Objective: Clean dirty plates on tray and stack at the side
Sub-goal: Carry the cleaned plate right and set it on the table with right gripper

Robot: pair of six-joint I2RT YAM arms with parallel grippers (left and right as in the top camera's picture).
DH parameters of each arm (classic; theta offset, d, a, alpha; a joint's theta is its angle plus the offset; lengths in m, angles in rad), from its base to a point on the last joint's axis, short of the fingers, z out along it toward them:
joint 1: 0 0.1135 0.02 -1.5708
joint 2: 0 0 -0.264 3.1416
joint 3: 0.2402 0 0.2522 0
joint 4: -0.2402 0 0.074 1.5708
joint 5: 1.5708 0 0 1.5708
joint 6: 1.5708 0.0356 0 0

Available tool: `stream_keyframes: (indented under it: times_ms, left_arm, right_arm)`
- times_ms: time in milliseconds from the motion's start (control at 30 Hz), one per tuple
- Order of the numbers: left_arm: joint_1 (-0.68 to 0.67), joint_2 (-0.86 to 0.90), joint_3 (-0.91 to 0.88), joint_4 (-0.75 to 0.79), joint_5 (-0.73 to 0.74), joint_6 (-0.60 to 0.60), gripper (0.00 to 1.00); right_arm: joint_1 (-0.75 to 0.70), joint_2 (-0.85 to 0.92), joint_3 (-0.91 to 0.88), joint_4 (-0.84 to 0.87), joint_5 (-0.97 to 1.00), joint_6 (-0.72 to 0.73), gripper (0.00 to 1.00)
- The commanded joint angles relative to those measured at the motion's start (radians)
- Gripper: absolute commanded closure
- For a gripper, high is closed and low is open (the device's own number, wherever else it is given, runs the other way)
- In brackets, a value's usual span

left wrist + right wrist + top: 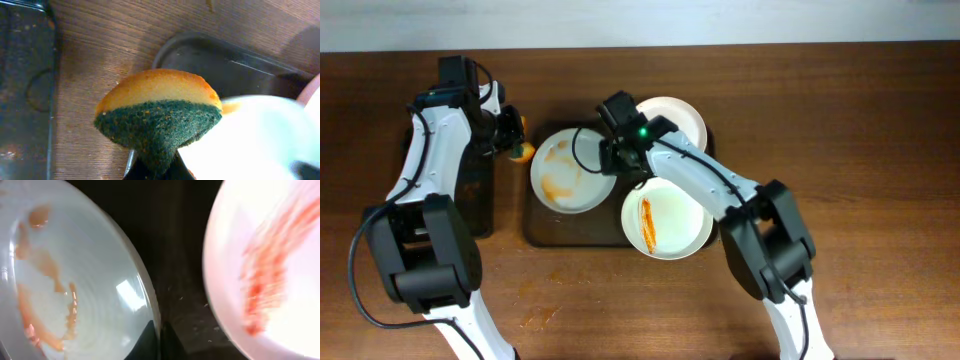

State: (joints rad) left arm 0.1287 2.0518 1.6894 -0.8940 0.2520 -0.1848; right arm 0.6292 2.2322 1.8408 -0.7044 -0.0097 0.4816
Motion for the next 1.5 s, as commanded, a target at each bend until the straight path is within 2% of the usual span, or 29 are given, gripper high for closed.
stream_keyframes:
  times_ms: [0, 67, 133, 233, 267, 300, 333, 433, 633, 667, 700, 767, 833, 867, 900, 967, 1000, 1067, 1133, 1233, 1300, 1333, 1367, 1400, 1433, 1467]
  left_arm:
    - [0.017, -0.005, 0.017, 0.026, -0.085, -0.012, 0.99]
    - [0.033, -0.005, 0.017, 0.057, -0.093, -0.012, 0.99]
    - [0.065, -0.005, 0.017, 0.071, -0.093, -0.012, 0.99]
    - [0.102, -0.005, 0.017, 0.071, -0.092, -0.012, 0.99]
    - [0.108, -0.005, 0.017, 0.070, -0.092, -0.012, 0.99]
    - [0.110, -0.005, 0.017, 0.068, -0.092, -0.012, 0.99]
    - [0.110, -0.005, 0.017, 0.068, -0.092, -0.012, 0.99]
    - [0.110, -0.005, 0.017, 0.066, -0.092, -0.012, 0.99]
    - [0.110, -0.005, 0.016, 0.066, -0.092, -0.012, 0.99]
    - [0.110, -0.005, 0.016, 0.066, -0.092, -0.012, 0.99]
    - [0.110, -0.005, 0.016, 0.065, -0.092, -0.012, 0.99]
    - [0.110, -0.005, 0.016, 0.056, -0.091, -0.012, 0.99]
    - [0.108, -0.005, 0.013, 0.055, -0.092, -0.012, 0.99]
    - [0.108, -0.005, 0.013, 0.056, -0.092, -0.012, 0.99]
    - [0.108, -0.005, 0.013, 0.056, -0.092, -0.012, 0.99]
    - [0.108, -0.005, 0.013, 0.055, -0.092, -0.012, 0.99]
    - [0.108, -0.005, 0.013, 0.055, -0.092, -0.012, 0.99]
    - [0.108, -0.005, 0.013, 0.055, -0.092, -0.012, 0.99]
    - [0.107, -0.005, 0.013, 0.056, -0.092, -0.013, 0.99]
    - [0.087, -0.005, 0.013, 0.056, -0.092, -0.012, 0.99]
    - [0.080, -0.005, 0.013, 0.064, -0.092, -0.012, 0.99]
    - [0.080, -0.005, 0.013, 0.067, -0.092, -0.012, 0.99]
    - [0.080, -0.005, 0.013, 0.066, -0.091, -0.013, 0.99]
    - [0.080, -0.005, 0.013, 0.064, -0.086, -0.012, 0.99]
    - [0.080, -0.005, 0.013, 0.063, -0.084, -0.012, 0.99]
    - [0.076, -0.005, 0.013, 0.062, -0.084, -0.012, 0.99]
  right_arm:
    - [0.070, -0.133, 0.052, -0.017, 0.360, -0.113, 0.96]
    - [0.163, -0.147, 0.052, -0.011, 0.729, -0.213, 0.96]
    - [0.257, -0.147, 0.052, 0.000, 1.023, -0.243, 0.96]
    - [0.320, -0.147, 0.052, 0.010, 1.172, -0.244, 0.96]
    - [0.342, -0.147, 0.052, 0.031, 1.255, -0.274, 0.96]
    - [0.366, -0.147, 0.052, 0.103, 1.334, -0.375, 0.96]
    - [0.386, -0.147, 0.052, 0.195, 1.374, -0.485, 0.96]
    - [0.404, -0.147, 0.052, 0.322, 1.384, -0.615, 0.96]
    - [0.404, -0.147, 0.051, 0.338, 1.374, -0.628, 0.96]
    - [0.402, -0.147, 0.051, 0.306, 1.342, -0.578, 0.96]
    - [0.393, -0.150, 0.051, 0.227, 1.213, -0.523, 0.96]
    - [0.330, -0.178, 0.052, 0.047, 0.869, -0.327, 0.96]
    - [0.224, -0.234, 0.052, -0.028, 0.557, -0.240, 0.96]
    - [0.146, -0.270, 0.052, -0.054, 0.379, -0.204, 0.96]
    - [-0.024, -0.320, 0.052, -0.102, 0.079, -0.184, 0.96]
    - [-0.227, -0.346, 0.052, -0.175, -0.189, -0.184, 0.96]
    - [-0.399, -0.346, 0.052, -0.267, -0.274, -0.184, 0.96]
    - [-0.632, -0.344, 0.032, -0.404, -0.254, -0.185, 0.96]
    - [-0.868, -0.331, -0.086, -0.486, -0.155, -0.183, 0.96]
    - [-1.057, -0.314, -0.353, -0.365, -0.166, -0.184, 0.96]
    - [-1.107, -0.314, -0.523, -0.231, -0.161, -0.186, 0.96]
    - [-1.107, -0.314, -0.550, -0.195, -0.163, -0.185, 0.96]
    - [-1.106, -0.315, -0.546, -0.190, -0.206, -0.195, 0.74]
    - [-1.107, -0.319, -0.519, -0.209, -0.275, -0.244, 0.66]
    - [-1.107, -0.323, -0.464, -0.255, -0.339, -0.285, 0.52]
    - [-1.097, -0.340, -0.359, -0.338, -0.407, -0.322, 0.47]
